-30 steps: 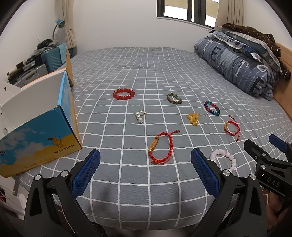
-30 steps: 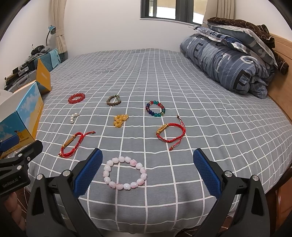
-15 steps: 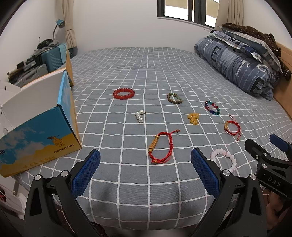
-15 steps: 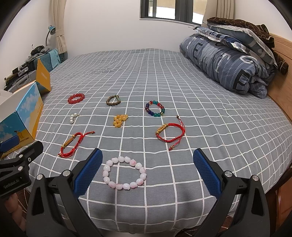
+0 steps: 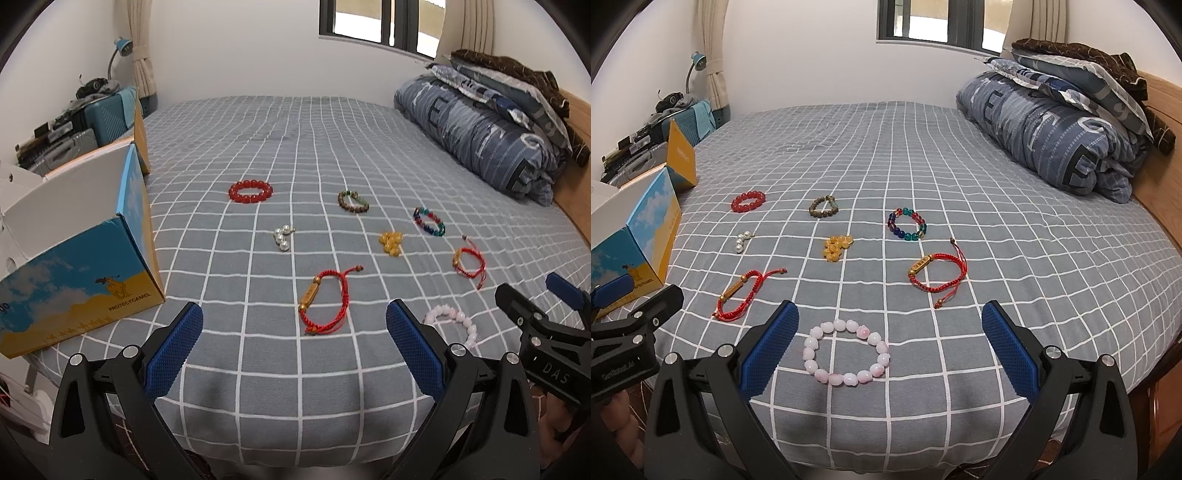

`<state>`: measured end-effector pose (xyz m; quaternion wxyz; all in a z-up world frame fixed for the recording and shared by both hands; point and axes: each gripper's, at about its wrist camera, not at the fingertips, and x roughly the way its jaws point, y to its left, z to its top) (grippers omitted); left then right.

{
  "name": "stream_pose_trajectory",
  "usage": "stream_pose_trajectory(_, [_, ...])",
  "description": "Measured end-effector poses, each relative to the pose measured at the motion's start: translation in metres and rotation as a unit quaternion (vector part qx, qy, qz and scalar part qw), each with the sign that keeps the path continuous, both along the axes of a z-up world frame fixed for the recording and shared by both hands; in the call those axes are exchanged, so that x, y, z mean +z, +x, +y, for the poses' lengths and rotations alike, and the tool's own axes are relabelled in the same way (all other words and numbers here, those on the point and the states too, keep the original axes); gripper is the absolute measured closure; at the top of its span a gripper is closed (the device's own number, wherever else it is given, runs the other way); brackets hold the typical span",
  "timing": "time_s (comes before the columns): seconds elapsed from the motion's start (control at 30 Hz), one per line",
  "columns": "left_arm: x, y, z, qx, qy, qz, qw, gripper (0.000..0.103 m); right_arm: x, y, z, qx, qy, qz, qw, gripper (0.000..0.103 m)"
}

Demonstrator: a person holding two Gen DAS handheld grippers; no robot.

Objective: Organize jewelry

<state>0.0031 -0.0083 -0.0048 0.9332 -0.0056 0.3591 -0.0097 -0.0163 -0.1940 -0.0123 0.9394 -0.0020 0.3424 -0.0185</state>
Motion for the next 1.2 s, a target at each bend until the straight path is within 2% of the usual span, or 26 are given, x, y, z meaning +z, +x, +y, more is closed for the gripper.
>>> stream_pose_trajectory(0.2, [0.013,0.017,-0.001,0.003,-0.004,0.002,1.0000,0.006,0.018,0.005,-0.005,-0.008,-0.006,-0.010,1.000,0.007])
stream_pose_trajectory(0.3, [0.019,0.039,0.001,-0.002,-0.014,0.016,0.9998,0.006,0.031,0.020,-0.011,-0.018,-0.006,-0.011,1.000,0.007])
stream_pose_trajectory(0.47, [0.018,0.084,0.004,-0.005,-0.002,0.038,0.9993,0.006,0.035,0.055,-0.019,-0.038,-0.014,0.008,0.999,0.007])
stream_pose_trajectory(0.73, [-0.015,0.163,0.017,-0.004,-0.003,0.101,0.9948,0.006,-0.010,0.122,-0.035,-0.058,-0.012,0.081,0.995,0.008])
stream_pose_trajectory(0.87, [-0.031,0.180,0.019,-0.006,0.006,0.112,0.9936,0.006,-0.036,0.138,-0.041,-0.061,-0.008,0.107,0.992,0.007])
stream_pose_trajectory(0.97, [-0.048,0.189,0.019,-0.012,0.004,0.138,0.9904,0.006,-0.055,0.146,-0.045,-0.064,-0.006,0.128,0.990,0.008])
stream_pose_trajectory(1.2, [-0.079,0.201,0.013,-0.012,0.020,0.165,0.9860,0.007,-0.075,0.152,-0.057,-0.071,0.016,0.152,0.986,0.012])
